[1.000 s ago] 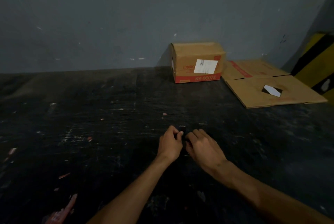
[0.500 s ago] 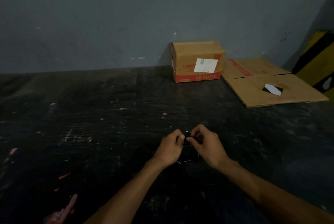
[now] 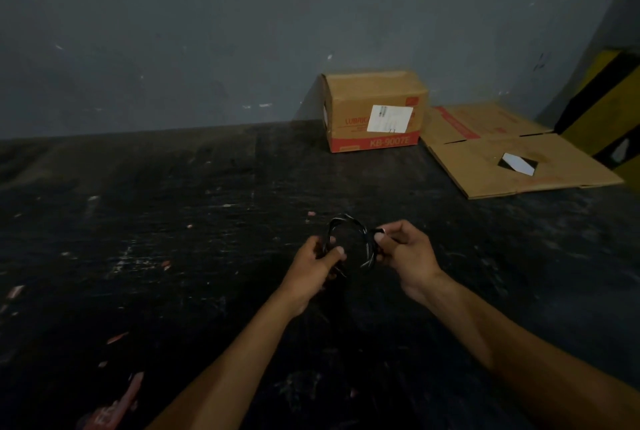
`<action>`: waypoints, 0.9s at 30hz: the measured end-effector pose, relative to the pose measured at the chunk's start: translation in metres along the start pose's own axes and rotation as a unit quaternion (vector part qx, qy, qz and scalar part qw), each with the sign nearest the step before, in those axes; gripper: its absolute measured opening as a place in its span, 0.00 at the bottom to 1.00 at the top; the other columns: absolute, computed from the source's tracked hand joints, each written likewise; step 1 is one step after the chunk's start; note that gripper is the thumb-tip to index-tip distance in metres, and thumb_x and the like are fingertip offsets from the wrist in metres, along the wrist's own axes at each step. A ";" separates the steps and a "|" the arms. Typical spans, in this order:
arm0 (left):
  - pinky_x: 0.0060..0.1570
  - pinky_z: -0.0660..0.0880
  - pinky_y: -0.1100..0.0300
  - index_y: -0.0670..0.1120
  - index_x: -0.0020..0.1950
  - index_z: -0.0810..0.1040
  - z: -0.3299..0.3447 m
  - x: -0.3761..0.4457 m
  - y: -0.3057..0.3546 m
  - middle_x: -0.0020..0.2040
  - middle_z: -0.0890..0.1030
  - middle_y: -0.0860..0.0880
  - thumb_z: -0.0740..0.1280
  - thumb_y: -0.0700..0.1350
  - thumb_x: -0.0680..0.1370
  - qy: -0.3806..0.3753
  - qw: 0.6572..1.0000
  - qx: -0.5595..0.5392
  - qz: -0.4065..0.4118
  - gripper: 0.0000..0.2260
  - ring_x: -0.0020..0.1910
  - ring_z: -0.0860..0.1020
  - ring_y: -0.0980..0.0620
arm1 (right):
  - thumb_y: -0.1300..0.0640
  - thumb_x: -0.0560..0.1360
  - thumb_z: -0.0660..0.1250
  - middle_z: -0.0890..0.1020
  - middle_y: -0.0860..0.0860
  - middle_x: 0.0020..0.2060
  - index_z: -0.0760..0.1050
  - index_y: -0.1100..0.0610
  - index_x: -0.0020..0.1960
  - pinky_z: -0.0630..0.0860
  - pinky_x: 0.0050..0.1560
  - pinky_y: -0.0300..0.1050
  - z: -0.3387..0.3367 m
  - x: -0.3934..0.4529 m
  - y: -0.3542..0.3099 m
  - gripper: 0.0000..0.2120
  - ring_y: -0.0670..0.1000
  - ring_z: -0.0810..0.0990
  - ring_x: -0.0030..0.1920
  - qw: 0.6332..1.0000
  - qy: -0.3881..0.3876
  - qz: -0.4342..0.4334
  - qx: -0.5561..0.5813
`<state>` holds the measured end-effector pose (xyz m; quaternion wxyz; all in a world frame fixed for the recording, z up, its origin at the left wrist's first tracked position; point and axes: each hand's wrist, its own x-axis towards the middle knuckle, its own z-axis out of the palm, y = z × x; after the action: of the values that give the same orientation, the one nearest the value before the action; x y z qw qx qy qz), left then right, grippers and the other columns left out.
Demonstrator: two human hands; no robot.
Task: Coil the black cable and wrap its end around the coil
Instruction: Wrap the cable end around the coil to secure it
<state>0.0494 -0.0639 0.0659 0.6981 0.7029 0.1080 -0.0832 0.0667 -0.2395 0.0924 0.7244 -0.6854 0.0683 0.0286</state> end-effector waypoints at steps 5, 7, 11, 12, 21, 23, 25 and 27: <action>0.40 0.81 0.56 0.42 0.54 0.79 -0.001 0.003 0.002 0.43 0.85 0.44 0.68 0.39 0.78 0.012 0.972 -0.231 -0.042 0.06 0.41 0.84 0.50 | 0.68 0.75 0.66 0.81 0.56 0.43 0.76 0.61 0.48 0.78 0.42 0.46 -0.006 0.004 0.008 0.04 0.52 0.79 0.42 0.997 -0.034 0.039 0.054; 0.37 0.82 0.56 0.41 0.55 0.77 -0.002 0.004 0.006 0.40 0.84 0.44 0.68 0.37 0.77 0.049 0.967 -0.249 -0.027 0.07 0.36 0.83 0.51 | 0.66 0.75 0.67 0.82 0.55 0.43 0.77 0.60 0.49 0.78 0.41 0.45 -0.011 0.010 0.019 0.04 0.52 0.80 0.41 0.996 -0.055 0.063 0.035; 0.40 0.80 0.56 0.41 0.55 0.76 -0.007 0.008 0.008 0.41 0.82 0.44 0.69 0.38 0.77 0.073 0.976 -0.207 -0.014 0.08 0.36 0.80 0.52 | 0.61 0.75 0.68 0.80 0.54 0.49 0.76 0.52 0.53 0.76 0.40 0.44 -0.028 0.038 0.053 0.08 0.50 0.79 0.43 0.986 -0.016 0.077 -0.144; 0.38 0.79 0.58 0.41 0.54 0.77 -0.008 0.010 0.008 0.41 0.81 0.45 0.69 0.38 0.77 0.078 0.979 -0.189 -0.008 0.07 0.35 0.79 0.53 | 0.61 0.75 0.68 0.79 0.54 0.51 0.75 0.53 0.56 0.76 0.43 0.45 -0.034 0.047 0.061 0.11 0.51 0.79 0.45 0.975 -0.003 0.073 -0.209; 0.34 0.75 0.62 0.41 0.55 0.77 -0.015 0.016 -0.002 0.40 0.82 0.47 0.66 0.37 0.78 0.080 0.991 -0.107 0.016 0.06 0.32 0.78 0.56 | 0.47 0.77 0.60 0.56 0.51 0.78 0.53 0.49 0.77 0.63 0.69 0.62 -0.066 0.071 0.098 0.32 0.62 0.60 0.73 0.780 -0.104 0.051 -0.615; 0.35 0.74 0.61 0.42 0.55 0.76 -0.017 0.016 -0.002 0.41 0.83 0.47 0.67 0.37 0.78 0.075 0.992 -0.101 0.018 0.07 0.32 0.78 0.56 | 0.46 0.78 0.58 0.52 0.47 0.78 0.51 0.46 0.77 0.61 0.69 0.63 -0.065 0.068 0.103 0.31 0.61 0.58 0.74 0.753 -0.132 0.053 -0.642; 0.35 0.74 0.61 0.42 0.55 0.77 -0.020 0.016 -0.003 0.40 0.83 0.47 0.67 0.37 0.78 0.075 0.992 -0.100 0.020 0.07 0.32 0.78 0.56 | 0.45 0.78 0.57 0.53 0.46 0.78 0.53 0.46 0.77 0.62 0.68 0.62 -0.062 0.066 0.108 0.29 0.60 0.58 0.73 0.731 -0.141 0.049 -0.665; 0.35 0.74 0.61 0.42 0.55 0.77 -0.022 0.015 -0.003 0.38 0.84 0.49 0.67 0.37 0.78 0.074 0.992 -0.096 0.022 0.06 0.31 0.78 0.57 | 0.45 0.77 0.57 0.59 0.47 0.76 0.58 0.47 0.75 0.64 0.66 0.60 -0.059 0.064 0.112 0.27 0.58 0.61 0.71 0.722 -0.121 0.020 -0.681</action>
<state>0.0623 -0.0412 0.0595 0.7538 0.6394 0.1513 -0.0049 0.1110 -0.2945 -0.0298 0.0646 -0.9833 -0.0439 0.1642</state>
